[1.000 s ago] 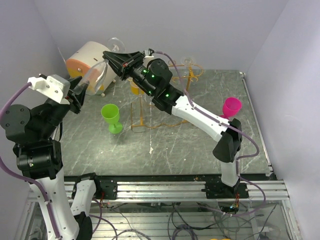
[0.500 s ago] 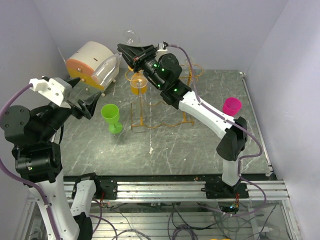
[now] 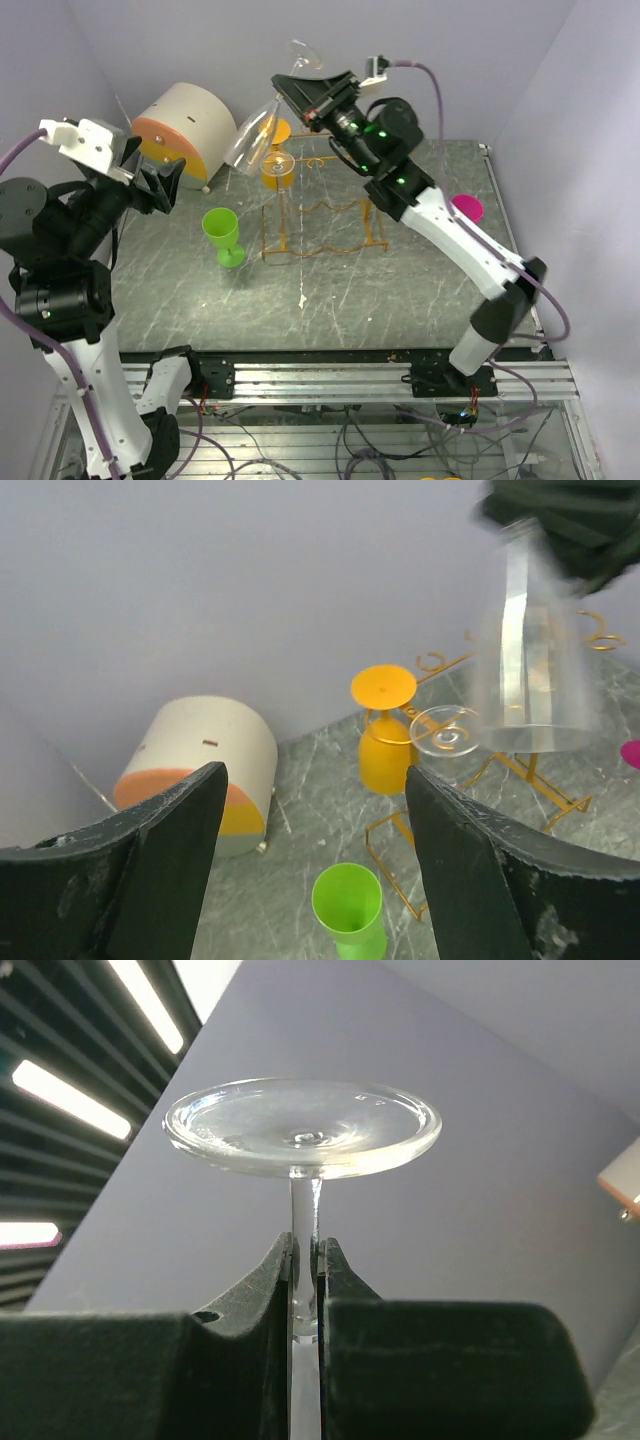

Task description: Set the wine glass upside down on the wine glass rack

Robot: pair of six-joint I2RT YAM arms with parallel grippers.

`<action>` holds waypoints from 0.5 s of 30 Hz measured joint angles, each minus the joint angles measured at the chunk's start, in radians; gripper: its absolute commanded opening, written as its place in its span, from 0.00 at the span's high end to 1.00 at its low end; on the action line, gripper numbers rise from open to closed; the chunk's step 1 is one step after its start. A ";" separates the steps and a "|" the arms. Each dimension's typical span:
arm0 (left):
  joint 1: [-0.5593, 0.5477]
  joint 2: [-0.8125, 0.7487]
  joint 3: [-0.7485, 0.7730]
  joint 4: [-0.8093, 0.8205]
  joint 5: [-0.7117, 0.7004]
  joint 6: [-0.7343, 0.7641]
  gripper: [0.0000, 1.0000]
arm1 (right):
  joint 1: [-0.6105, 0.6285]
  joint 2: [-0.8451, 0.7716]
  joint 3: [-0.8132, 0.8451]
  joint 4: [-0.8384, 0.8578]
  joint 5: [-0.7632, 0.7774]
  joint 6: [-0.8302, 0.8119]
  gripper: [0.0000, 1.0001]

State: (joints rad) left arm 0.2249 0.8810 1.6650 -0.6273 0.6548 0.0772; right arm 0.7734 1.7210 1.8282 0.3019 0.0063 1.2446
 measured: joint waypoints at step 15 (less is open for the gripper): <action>0.008 0.105 -0.068 -0.037 -0.087 -0.032 0.24 | 0.005 -0.506 -0.289 -0.261 -0.075 -0.817 1.00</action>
State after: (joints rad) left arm 0.2325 0.9863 1.5970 -0.6640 0.5682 0.0452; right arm 0.7780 1.2152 1.5394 0.0406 -0.0685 0.4278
